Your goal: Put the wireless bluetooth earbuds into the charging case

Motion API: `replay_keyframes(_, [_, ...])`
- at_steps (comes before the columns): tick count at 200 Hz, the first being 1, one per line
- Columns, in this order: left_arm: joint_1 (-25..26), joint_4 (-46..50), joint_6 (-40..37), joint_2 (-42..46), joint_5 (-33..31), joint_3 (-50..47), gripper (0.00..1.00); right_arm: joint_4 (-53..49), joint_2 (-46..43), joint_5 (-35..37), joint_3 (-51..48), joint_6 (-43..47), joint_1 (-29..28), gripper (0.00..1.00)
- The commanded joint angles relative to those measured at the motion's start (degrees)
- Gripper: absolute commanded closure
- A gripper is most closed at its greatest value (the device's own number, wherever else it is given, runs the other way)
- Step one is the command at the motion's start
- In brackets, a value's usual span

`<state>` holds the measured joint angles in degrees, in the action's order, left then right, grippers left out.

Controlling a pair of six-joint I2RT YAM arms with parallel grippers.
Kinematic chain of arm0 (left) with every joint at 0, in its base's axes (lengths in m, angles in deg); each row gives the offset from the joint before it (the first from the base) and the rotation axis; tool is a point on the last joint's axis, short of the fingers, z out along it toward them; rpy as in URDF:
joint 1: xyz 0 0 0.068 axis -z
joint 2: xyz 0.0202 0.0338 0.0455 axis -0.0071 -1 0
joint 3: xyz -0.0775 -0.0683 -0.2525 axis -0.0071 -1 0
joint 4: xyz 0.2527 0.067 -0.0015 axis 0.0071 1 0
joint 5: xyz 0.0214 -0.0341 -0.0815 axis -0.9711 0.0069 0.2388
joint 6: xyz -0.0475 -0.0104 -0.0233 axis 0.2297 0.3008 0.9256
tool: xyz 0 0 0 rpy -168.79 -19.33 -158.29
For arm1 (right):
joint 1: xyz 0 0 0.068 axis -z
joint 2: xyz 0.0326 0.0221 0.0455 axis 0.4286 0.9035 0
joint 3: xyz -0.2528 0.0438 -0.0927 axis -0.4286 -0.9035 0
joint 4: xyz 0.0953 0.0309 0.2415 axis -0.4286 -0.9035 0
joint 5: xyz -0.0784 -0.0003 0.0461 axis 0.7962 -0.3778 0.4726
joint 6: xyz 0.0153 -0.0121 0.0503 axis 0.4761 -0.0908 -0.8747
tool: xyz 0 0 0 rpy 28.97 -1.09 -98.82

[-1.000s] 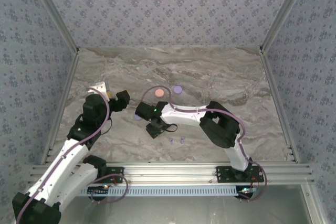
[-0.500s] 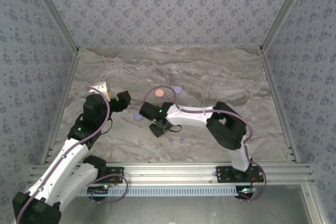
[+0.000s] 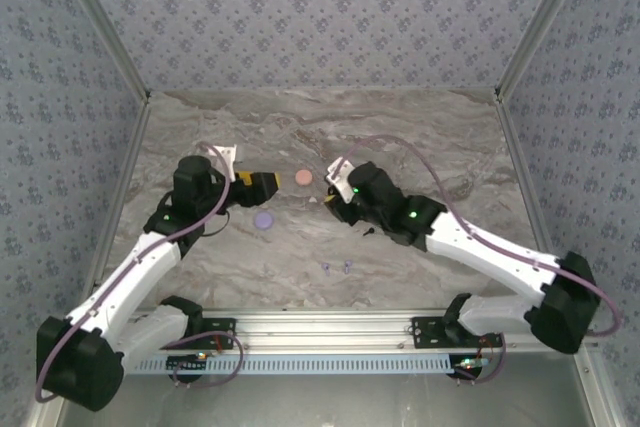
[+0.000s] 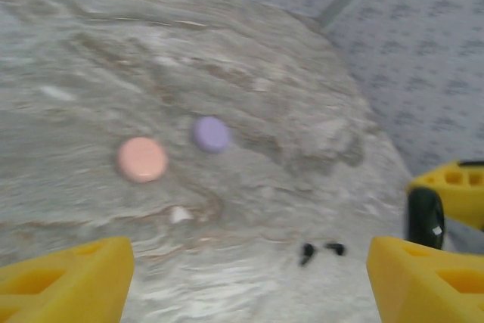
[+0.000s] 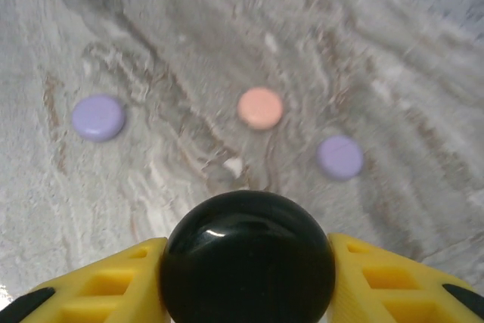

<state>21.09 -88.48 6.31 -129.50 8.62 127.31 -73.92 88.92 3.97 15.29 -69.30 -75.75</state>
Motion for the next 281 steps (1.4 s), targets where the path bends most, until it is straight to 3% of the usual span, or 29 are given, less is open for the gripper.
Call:
replay_keyframes(1, [0.8, -5.8, 1.9, -1.7, 13.3, 3.4, 0.21, 8.6, -5.5, -3.0, -3.5, 12.6, 0.6, 0.54])
replay_keyframes(27, [3.0, -9.0, 3.0, -3.3, 16.9, 4.4, 0.21, 13.5, -11.0, -5.1, -7.7, 22.8, 1.0, 0.54])
replay_keyframes(74, [9.0, -12.0, 2.6, -6.3, 18.8, 7.3, 0.21, 11.3, -13.0, -4.7, -7.5, 32.4, 1.1, 0.54])
replay_keyframes(173, [17.7, -11.5, -0.1, -16.5, 18.5, 14.6, 0.34, 9.8, -14.0, -5.7, -7.2, 33.4, 1.1, 0.54])
replay_keyframes(281, [18.4, -14.0, 1.2, -21.2, 19.4, 15.8, 0.62, 9.6, -14.3, -6.0, -7.5, 32.7, 1.3, 0.53])
